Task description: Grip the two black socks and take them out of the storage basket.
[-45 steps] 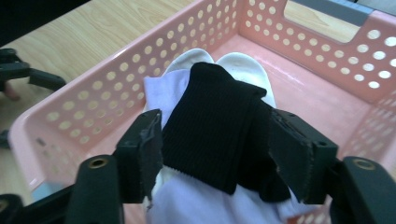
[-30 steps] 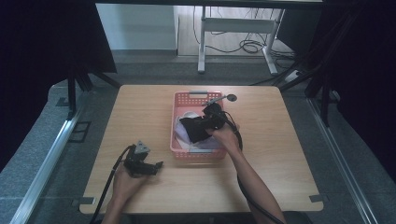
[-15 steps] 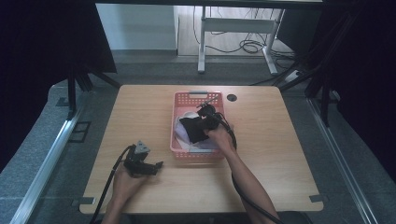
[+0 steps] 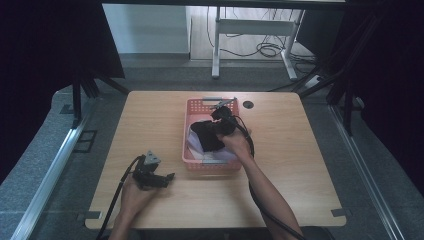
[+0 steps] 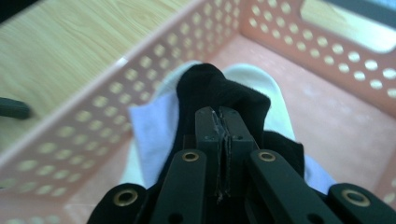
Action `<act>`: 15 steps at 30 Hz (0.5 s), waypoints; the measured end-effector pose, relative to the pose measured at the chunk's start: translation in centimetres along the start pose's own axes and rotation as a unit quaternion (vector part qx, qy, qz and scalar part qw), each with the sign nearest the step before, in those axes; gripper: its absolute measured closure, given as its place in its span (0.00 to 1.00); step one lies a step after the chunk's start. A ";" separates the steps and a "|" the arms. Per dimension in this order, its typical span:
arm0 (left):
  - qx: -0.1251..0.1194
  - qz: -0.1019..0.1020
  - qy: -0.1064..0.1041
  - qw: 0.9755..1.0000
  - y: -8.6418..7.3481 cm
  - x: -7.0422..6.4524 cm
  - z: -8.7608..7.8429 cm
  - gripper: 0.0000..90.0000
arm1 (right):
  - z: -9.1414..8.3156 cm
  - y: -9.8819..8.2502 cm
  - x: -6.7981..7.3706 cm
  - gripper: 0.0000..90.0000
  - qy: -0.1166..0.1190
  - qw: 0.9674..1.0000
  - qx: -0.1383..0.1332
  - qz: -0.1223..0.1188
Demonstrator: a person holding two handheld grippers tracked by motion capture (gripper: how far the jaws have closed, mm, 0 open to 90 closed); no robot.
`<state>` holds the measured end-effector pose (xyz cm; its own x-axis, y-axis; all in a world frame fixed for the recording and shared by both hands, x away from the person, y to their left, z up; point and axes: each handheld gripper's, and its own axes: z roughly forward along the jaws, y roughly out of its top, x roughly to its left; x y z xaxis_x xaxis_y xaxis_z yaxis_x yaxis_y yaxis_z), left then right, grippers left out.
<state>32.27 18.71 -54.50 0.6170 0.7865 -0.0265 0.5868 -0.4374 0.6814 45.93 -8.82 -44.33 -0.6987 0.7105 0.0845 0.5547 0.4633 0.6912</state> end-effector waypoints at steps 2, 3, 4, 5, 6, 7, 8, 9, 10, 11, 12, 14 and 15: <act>0.000 0.000 0.000 1.000 0.0 0.0 0.0 0.13 | -0.3 0.2 0.1 0.98 -0.001 1.000 -0.003 -0.003; 0.000 0.000 0.000 1.000 0.0 0.0 0.0 0.13 | -0.9 0.5 0.3 0.98 -0.001 1.000 -0.010 -0.009; 0.000 0.000 0.000 1.000 0.0 0.0 0.0 0.13 | -0.9 0.5 0.3 0.98 -0.001 1.000 -0.010 -0.009; 0.000 0.000 0.000 1.000 0.0 0.0 0.0 0.13 | -1.6 0.9 0.5 0.98 0.002 1.000 -0.019 -0.010; 0.000 0.000 0.000 1.000 0.0 0.0 0.0 0.13 | -2.0 1.0 0.5 0.98 0.002 1.000 -0.024 -0.012; 0.001 0.000 0.001 1.000 0.0 0.0 0.0 0.13 | -2.4 1.2 0.6 0.98 0.003 1.000 -0.027 -0.013; 0.001 0.001 0.001 1.000 0.0 0.0 0.0 0.13 | -2.7 1.3 0.7 0.98 0.003 0.999 -0.032 -0.015; 0.001 0.002 0.001 1.000 0.0 0.0 0.0 0.13 | -3.0 1.4 0.7 0.98 0.001 0.999 -0.036 -0.016; 0.002 0.003 0.001 1.000 0.0 0.0 0.0 0.13 | -3.3 1.6 0.8 0.98 0.001 0.999 -0.039 -0.019; 0.002 0.003 0.001 1.000 0.0 0.0 0.0 0.13 | -3.3 1.6 0.8 0.98 0.001 0.999 -0.039 -0.019; 0.000 0.001 0.001 1.000 0.0 0.0 0.0 0.13 | -3.9 1.8 0.8 0.98 0.002 0.999 -0.047 -0.020; 0.001 0.002 0.001 1.000 0.0 0.0 0.0 0.13 | -4.5 1.9 0.9 0.98 0.004 0.998 -0.051 -0.020; 0.001 0.002 0.001 1.000 0.0 0.0 0.0 0.13 | -4.8 2.0 1.0 0.98 0.004 0.998 -0.056 -0.021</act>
<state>32.28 18.72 -54.48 0.6176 0.7862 -0.0221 0.5855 -0.4408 0.6804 44.16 -9.74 -39.39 -0.7238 0.6874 0.0590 0.4713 0.4302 0.7700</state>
